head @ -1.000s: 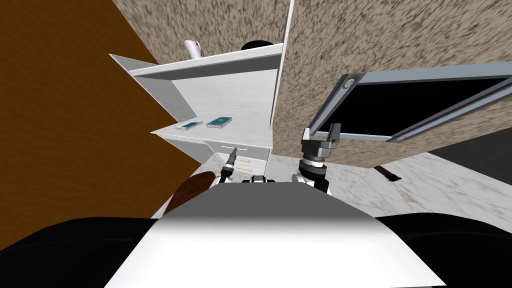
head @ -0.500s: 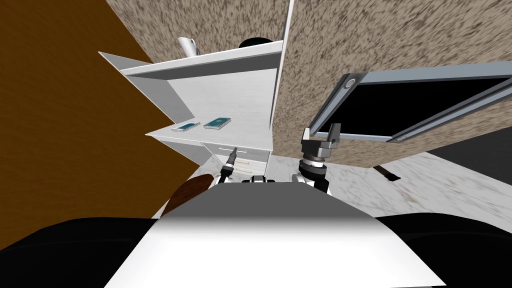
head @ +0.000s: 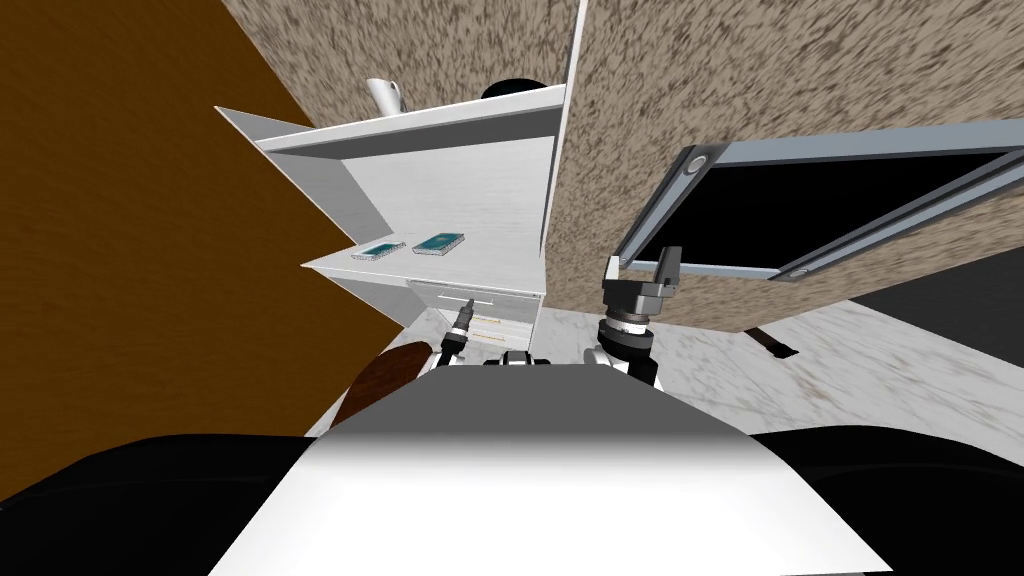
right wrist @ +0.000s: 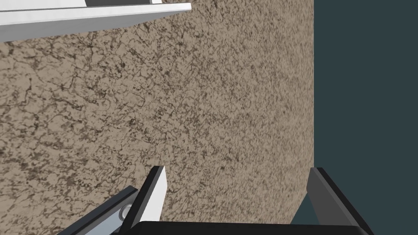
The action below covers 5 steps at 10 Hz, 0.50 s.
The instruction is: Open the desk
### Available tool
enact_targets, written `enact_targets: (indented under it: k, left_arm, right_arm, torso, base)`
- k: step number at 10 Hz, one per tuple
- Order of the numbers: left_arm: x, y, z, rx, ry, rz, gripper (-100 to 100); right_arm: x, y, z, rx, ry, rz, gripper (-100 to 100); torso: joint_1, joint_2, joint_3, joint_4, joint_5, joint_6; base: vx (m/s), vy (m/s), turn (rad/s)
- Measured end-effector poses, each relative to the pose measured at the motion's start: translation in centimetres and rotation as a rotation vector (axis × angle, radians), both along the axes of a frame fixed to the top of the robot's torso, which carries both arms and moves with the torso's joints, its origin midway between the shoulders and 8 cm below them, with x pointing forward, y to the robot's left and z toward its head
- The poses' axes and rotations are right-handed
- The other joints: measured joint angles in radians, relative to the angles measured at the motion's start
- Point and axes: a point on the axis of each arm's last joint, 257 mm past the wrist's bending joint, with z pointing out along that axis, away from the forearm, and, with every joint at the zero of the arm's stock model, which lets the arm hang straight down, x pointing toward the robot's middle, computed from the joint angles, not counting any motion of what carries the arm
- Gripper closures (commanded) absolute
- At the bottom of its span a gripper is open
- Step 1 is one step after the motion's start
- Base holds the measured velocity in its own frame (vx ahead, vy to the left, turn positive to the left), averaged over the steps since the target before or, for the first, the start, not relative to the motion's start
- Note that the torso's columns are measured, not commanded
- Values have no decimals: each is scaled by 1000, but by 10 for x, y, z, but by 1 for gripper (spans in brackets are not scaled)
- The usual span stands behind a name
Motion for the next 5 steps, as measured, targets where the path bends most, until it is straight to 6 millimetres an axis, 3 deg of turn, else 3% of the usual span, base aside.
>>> enact_targets:
  k: [2, 5]
  left_arm:
    - [-2, 1, -3, 1, 12, -1, 100]
    - [18, -6, -3, -14, 2, -34, 100]
  right_arm:
    - [0, 0, 0, 0, 0, 0, 0]
    - [0, 0, 0, 0, 0, 0, 0]
  torso:
    - [-3, -7, -4, 0, -1, 1]
    - [-6, -4, -2, -3, 0, 4]
  base:
    - [-87, 2, 51]
    - [-120, -18, 81]
